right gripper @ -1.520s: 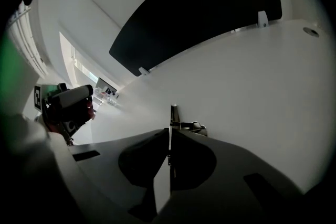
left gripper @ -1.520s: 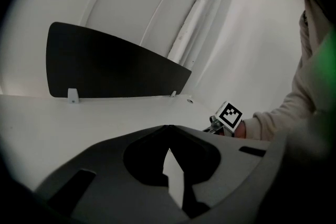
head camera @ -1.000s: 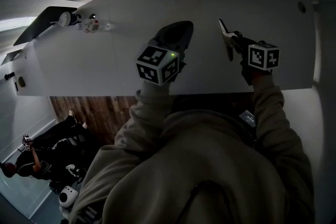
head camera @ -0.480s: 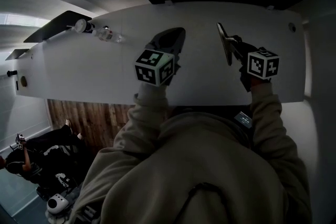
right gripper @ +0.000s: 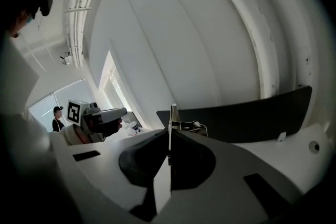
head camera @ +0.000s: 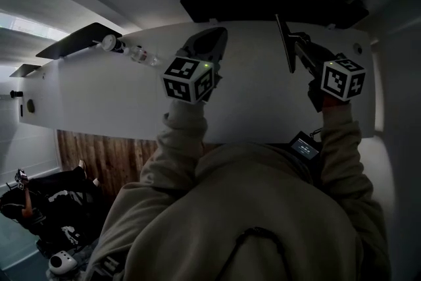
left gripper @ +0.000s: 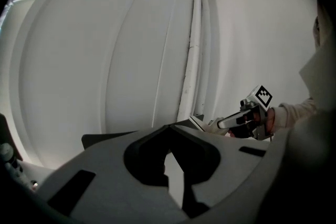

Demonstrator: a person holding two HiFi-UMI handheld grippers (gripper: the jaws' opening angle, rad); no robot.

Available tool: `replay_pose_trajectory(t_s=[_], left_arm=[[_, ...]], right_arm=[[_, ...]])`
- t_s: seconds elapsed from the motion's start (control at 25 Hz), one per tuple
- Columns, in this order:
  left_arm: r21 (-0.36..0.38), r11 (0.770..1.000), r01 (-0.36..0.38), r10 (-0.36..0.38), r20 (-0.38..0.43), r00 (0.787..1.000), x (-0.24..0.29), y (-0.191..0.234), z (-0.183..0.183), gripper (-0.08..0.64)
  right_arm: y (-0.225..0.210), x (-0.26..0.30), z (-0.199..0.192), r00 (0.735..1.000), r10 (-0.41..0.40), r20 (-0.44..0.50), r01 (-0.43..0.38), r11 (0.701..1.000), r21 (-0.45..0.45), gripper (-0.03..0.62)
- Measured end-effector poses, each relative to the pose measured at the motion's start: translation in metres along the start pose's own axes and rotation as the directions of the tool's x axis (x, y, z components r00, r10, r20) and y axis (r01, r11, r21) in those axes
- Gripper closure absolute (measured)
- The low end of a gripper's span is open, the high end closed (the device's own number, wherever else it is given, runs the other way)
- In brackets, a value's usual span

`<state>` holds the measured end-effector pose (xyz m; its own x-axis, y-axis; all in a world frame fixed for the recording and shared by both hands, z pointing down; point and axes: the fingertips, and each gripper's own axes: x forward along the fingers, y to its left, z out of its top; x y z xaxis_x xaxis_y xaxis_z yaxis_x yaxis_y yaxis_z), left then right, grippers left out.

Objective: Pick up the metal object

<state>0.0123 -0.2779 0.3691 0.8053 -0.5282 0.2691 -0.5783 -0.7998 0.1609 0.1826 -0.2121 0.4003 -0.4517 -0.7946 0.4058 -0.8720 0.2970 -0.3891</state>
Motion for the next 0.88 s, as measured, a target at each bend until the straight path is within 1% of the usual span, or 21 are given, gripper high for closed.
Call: replay_pose_trajectory(t_s=[0.08, 0.2, 0.32, 0.4, 0.48, 0.6, 0.68, 0.8, 0.84, 0.88], left_arm=[[0.020, 1.000, 0.005, -0.005, 0.031, 0.999, -0.002, -0.005, 0.016, 0.557], [0.076, 0.997, 0.011, -0.016, 0.067, 0.998, -0.003, -0.016, 0.040, 0.557], [0.107, 0.994, 0.018, -0.029, 0.109, 0.994, -0.008, -0.023, 0.068, 0.557], [0.129, 0.992, 0.018, -0.037, 0.146, 0.989, -0.011, -0.026, 0.092, 0.557], [0.166, 0.986, 0.015, -0.045, 0.181, 0.982, -0.012, -0.030, 0.120, 0.557], [0.218, 0.976, -0.004, -0.048, 0.233, 0.971, -0.022, -0.038, 0.153, 0.557], [0.253, 0.967, -0.010, -0.056, 0.253, 0.966, -0.032, -0.047, 0.161, 0.557], [0.333, 0.943, -0.014, -0.072, 0.245, 0.967, -0.035, -0.056, 0.151, 0.557], [0.340, 0.940, -0.015, -0.073, 0.244, 0.967, -0.034, -0.056, 0.147, 0.557], [0.333, 0.943, -0.012, -0.074, 0.245, 0.967, -0.033, -0.055, 0.144, 0.557]], right_arm=[[0.008, -0.008, 0.024, 0.999, 0.008, 0.033, -0.006, 0.999, -0.047, 0.569], [0.022, -0.020, 0.060, 0.997, 0.011, 0.076, -0.001, 0.992, -0.127, 0.569], [0.037, -0.033, 0.091, 0.991, 0.035, 0.132, -0.014, 0.987, -0.161, 0.569], [0.048, -0.043, 0.111, 0.985, 0.043, 0.169, -0.011, 0.982, -0.187, 0.569], [0.058, -0.055, 0.132, 0.977, 0.050, 0.208, -0.003, 0.976, -0.219, 0.569], [0.075, -0.070, 0.158, 0.962, 0.083, 0.260, -0.010, 0.963, -0.269, 0.569], [0.086, -0.080, 0.164, 0.952, 0.099, 0.291, -0.007, 0.953, -0.304, 0.571], [0.101, -0.090, 0.164, 0.940, 0.129, 0.314, -0.004, 0.929, -0.370, 0.569], [0.104, -0.091, 0.165, 0.939, 0.135, 0.317, 0.001, 0.920, -0.393, 0.569], [0.105, -0.091, 0.166, 0.937, 0.135, 0.322, 0.009, 0.914, -0.407, 0.571]])
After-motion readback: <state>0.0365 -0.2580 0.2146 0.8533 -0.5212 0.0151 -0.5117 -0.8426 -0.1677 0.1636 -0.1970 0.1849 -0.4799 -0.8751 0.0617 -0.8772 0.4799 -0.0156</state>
